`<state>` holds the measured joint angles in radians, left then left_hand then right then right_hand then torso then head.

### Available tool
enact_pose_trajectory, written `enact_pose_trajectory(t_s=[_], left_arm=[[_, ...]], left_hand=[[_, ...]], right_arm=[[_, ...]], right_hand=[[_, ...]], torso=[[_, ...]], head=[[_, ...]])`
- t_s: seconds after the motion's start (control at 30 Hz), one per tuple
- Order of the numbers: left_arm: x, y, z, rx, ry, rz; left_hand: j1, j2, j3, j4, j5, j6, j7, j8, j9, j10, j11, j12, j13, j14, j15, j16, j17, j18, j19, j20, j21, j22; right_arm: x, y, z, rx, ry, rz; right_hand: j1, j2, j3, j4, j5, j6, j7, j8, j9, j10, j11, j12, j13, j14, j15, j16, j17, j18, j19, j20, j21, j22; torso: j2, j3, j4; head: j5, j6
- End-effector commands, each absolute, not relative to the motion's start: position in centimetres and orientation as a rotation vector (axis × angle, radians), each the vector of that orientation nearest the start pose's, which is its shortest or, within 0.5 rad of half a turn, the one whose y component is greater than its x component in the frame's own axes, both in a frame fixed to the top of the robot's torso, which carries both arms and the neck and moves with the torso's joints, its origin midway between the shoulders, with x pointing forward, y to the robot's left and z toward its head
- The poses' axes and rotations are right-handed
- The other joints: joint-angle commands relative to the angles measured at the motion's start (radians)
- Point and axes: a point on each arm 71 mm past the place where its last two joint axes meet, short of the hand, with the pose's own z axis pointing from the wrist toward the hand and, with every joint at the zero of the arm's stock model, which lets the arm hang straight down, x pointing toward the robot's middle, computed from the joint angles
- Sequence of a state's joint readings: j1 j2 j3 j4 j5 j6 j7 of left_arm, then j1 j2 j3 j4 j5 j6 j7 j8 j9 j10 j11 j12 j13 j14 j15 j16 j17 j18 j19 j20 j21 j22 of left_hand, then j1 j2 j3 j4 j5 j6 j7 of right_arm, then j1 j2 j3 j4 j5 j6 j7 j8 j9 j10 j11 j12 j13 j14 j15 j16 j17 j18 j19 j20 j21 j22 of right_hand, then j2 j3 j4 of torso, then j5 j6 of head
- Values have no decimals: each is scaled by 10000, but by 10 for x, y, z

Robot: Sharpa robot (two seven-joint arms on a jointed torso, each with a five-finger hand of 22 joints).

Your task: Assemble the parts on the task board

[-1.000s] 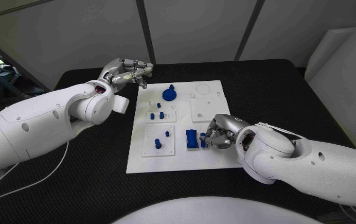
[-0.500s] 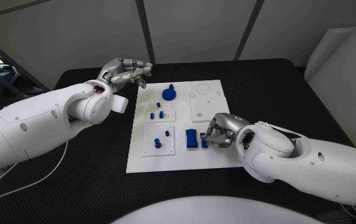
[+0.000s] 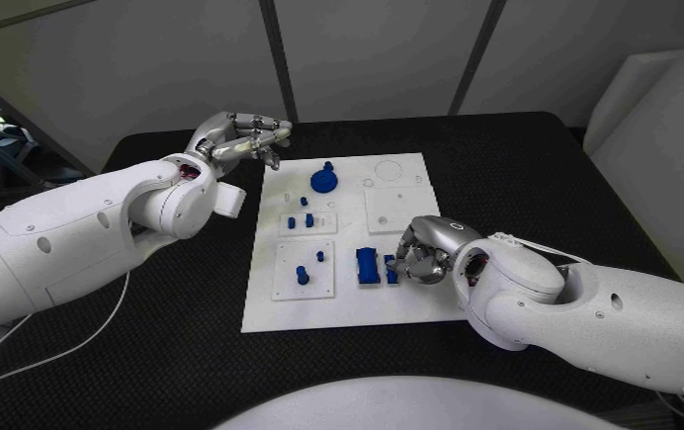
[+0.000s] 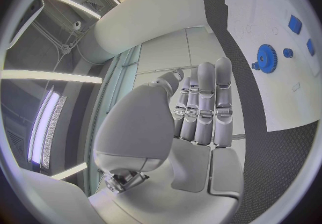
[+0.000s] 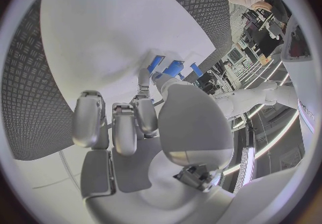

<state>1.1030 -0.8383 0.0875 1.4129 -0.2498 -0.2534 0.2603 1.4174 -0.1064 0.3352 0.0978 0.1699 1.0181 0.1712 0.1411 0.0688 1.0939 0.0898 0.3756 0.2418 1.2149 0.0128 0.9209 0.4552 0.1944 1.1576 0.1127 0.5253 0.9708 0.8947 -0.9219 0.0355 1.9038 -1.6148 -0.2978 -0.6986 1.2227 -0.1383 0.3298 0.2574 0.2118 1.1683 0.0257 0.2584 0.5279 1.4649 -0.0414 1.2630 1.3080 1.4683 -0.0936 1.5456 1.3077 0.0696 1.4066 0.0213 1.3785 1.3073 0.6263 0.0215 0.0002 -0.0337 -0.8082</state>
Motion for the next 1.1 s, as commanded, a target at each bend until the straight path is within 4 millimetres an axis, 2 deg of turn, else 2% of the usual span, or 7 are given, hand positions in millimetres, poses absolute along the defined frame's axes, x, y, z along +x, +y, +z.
enact_pose_trajectory(t_s=[0.03, 0.43, 0.6, 0.8, 0.93, 1.0, 1.1], left_arm=[[506, 236, -192, -9947, 15185, -14147], [506, 237, -192, -9937, 15122, -14136], [507, 237, -192, -9931, 15063, -14117], [509, 241, -193, -10139, 14878, -14090], [511, 245, -194, -10516, 14604, -14117], [513, 248, -194, -10785, 14385, -14105], [515, 250, -195, -11193, 13988, -14127]], left_hand=[[112, -22, -4, -57, 40, -104, 10, 48, -9, -95, 3, 63, 11, 26, -9, -67, -14, -121, 89, 1, -47, -16], [112, -22, -3, -58, 41, -106, 11, 48, -9, -98, 4, 64, 10, 25, -9, -67, -15, -121, 89, 2, -47, -16], [100, -20, -5, -49, 41, -110, 16, 51, -10, -105, 10, 71, 10, 23, -5, -68, -17, -123, 89, 3, -50, -17], [55, -28, -24, -21, 37, -118, 23, 59, -10, -116, 19, 89, 9, 15, 5, -70, -21, -127, 86, 9, -59, -20], [-7, -48, -57, 18, 32, -132, 26, 67, -11, -136, 26, 111, 8, -2, 16, -77, -27, -131, 74, 18, -75, -26], [-60, -71, -92, 55, 30, -156, 30, 76, -12, -171, 32, 131, 2, -82, 36, -110, -44, -137, 19, 33, -118, -41], [-146, -126, -146, 155, 29, -260, 104, 94, -18, -458, 148, 30, -117, -1010, 203, -644, -291, -202, -654, 155, -548, -209]], right_arm=[[366, -167, -252, 862, 19553, 3653], [365, -170, -241, 1842, 18393, 5577], [374, -180, -231, 3021, 17790, 7250], [406, -202, -215, 4665, 16648, 8786], [437, -216, -209, 6145, 16010, 10025], [451, -221, -209, 6876, 15759, 10562], [471, -226, -213, 7809, 15388, 11240]], right_hand=[[233, -138, 51, -263, -375, -46, -41, 52, 39, 149, -62, 20, 596, 950, -87, 48, 2293, -62, -23, -68, 21, -4], [219, -514, -408, -385, -346, -446, 169, -70, 48, -294, 117, -1031, -40, 770, 43, -428, 1558, 107, -554, 17, -594, -775], [109, -634, -1129, -272, 1361, -849, 400, -329, -49, -602, 292, -1715, -475, 649, 197, -803, 1063, 241, -962, 155, -1144, -1408], [371, -291, -1630, -291, 1646, -1170, 569, -697, -230, -1002, 453, -2629, -1097, 500, 323, -1326, 420, 422, -1451, 281, -1878, -2249], [1017, 132, -1612, -493, 1238, -1714, 886, -1142, -426, -3081, 732, -6823, -3923, -866, 568, -4806, -3343, 1094, -3882, 490, -5201, -5830], [1374, 266, -1447, -586, 941, -2009, 1076, -1379, -567, -3694, 939, -7629, -4572, -2040, 758, -7637, -5915, 1070, -4291, 657, -5970, -6328], [1804, 442, -1075, -657, 336, -2105, 1329, -1587, -801, -4130, 1207, -8892, -5881, -2516, 1055, -9304, -6747, 1058, -4719, 930, -7070, -7046]], torso=[[-9, -4, 5], [-58, 0, -7], [-177, -33, 6], [-403, -107, 5], [-611, -194, -26], [-734, -244, -72], [-862, -309, -63]], head=[[-4, -9], [-26, 76], [-74, 176], [-133, 309], [-187, 422], [-163, 459], [-189, 613]])
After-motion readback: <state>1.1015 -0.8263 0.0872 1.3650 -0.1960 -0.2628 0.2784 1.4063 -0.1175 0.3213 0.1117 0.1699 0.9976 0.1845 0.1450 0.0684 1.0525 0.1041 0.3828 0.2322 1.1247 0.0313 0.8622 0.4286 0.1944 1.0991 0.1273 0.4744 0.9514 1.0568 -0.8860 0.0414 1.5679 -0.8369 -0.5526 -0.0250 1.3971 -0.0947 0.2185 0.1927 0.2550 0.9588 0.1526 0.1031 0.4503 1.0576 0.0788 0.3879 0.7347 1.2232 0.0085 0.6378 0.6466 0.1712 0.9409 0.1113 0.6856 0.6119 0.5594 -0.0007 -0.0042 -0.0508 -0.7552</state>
